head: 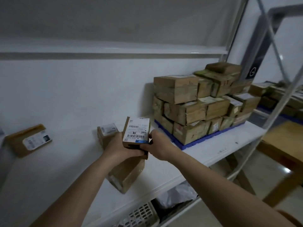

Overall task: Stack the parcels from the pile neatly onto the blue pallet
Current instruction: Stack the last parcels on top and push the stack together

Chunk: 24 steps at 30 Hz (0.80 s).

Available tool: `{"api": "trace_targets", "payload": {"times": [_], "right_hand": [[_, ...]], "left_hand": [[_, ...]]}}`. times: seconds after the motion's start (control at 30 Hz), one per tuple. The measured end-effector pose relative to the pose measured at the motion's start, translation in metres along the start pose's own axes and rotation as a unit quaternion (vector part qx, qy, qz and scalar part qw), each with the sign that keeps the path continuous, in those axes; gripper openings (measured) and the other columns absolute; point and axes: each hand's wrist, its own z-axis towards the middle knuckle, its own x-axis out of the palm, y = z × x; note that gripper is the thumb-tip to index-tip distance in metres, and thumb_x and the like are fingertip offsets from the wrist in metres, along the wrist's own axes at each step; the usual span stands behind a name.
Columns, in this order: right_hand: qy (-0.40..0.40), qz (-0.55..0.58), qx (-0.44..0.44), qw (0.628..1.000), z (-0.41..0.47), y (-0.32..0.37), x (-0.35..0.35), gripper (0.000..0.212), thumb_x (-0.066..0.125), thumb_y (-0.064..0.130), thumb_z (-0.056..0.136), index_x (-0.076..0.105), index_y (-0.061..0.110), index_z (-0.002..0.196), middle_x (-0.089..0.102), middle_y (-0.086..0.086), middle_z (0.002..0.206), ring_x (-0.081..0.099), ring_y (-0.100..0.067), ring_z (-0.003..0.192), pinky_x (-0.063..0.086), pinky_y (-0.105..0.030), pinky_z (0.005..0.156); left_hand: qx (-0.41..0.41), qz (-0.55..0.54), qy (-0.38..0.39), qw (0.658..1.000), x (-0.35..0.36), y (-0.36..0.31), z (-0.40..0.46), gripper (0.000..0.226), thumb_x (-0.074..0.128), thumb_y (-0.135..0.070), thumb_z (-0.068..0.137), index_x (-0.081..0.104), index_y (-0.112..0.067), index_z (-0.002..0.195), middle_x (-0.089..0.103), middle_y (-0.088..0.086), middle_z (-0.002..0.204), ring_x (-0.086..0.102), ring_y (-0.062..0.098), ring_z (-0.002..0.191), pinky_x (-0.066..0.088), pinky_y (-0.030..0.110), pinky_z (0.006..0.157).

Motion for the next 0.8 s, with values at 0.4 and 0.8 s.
{"api": "trace_targets", "payload": {"times": [0.4,0.8], "right_hand": [[-0.117,0.073,-0.018,0.990,-0.005,-0.112,-0.146,0.049,0.047,0.041,0.095,0.044,0.014,0.136,0.044,-0.006,0.138,0.043,-0.019,0.127,0.037,-0.028,0.101],[-0.122,0.022,-0.034,0.992,0.020,-0.203,-0.237,0.027,0.041,0.025,0.098,0.047,0.013,0.121,0.040,-0.008,0.127,0.041,-0.009,0.089,0.039,-0.022,0.075]], "left_hand": [[0.041,0.008,0.032,0.999,0.127,-0.117,0.090,0.053,0.093,-0.029,0.050,0.068,-0.041,0.096,0.073,-0.018,0.092,0.069,-0.001,0.081,0.053,0.013,0.060],[0.012,0.071,-0.068,0.995,0.228,-0.185,0.157,0.102,0.088,-0.042,0.041,0.043,-0.018,0.129,0.054,0.000,0.121,0.053,0.016,0.113,0.052,0.041,0.090]]}}
